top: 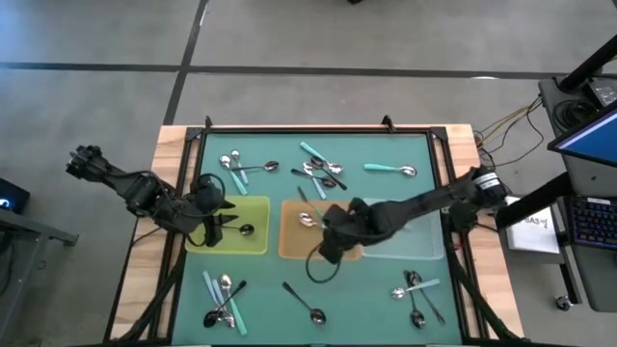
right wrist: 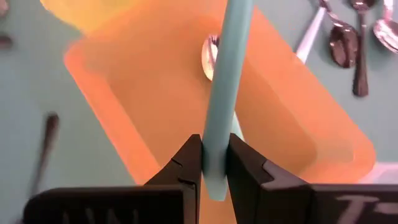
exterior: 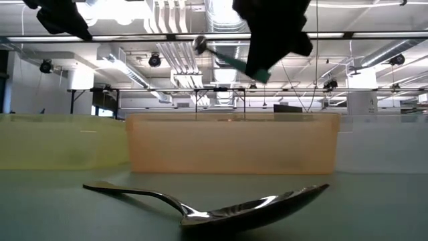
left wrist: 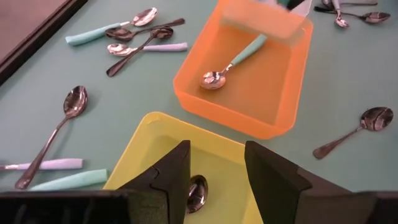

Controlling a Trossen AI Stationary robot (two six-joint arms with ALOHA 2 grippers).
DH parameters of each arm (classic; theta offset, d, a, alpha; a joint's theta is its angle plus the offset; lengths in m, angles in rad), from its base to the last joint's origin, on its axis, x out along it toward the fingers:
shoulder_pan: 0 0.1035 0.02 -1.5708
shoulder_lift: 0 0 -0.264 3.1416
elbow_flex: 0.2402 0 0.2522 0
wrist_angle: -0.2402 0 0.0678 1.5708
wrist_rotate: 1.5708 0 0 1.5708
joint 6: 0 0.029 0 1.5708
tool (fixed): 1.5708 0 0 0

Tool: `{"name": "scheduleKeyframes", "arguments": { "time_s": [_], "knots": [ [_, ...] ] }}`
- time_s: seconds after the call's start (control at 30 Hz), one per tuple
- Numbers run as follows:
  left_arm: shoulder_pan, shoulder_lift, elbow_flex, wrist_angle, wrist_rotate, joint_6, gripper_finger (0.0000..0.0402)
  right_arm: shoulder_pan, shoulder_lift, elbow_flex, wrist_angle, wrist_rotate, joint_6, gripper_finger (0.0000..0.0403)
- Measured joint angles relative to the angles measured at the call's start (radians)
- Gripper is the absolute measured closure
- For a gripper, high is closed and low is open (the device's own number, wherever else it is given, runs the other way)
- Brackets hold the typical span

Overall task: Sort silverware by color (type)
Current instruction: Put the green spoon into the orange bin, then put the black spoon into the yellow bin

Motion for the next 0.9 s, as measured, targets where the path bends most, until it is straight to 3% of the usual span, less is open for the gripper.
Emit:
{"name": "scheduleKeyframes", "arguments": {
  "time_s": [0.17, 0.37, 0.5, 0.7, 0.9],
  "knots": [
    [0.000, 0.003, 0.000, -0.008, 0.018, -0.026, 0.0267, -0.032, 0.052, -0.004, -0.001, -0.107, -0.110, 0.0353],
    [0.000, 0.003, 0.000, -0.008, 0.055, -0.054, 0.0267, -0.035, 0.080, -0.003, 0.002, -0.122, -0.107, 0.0274],
    [0.000, 0.003, -0.002, -0.011, 0.170, -0.105, 0.0267, -0.035, 0.077, -0.002, 0.003, -0.138, -0.030, 0.0241],
    [-0.014, 0.017, -0.053, -0.034, 0.401, -0.170, 0.0267, -0.023, 0.047, -0.002, 0.004, -0.237, 0.111, 0.0233],
    [-0.051, 0.058, -0.160, -0.002, 0.442, -0.288, 0.0267, 0.029, 0.042, -0.001, 0.005, -0.244, 0.208, 0.0244]
  ]
}}
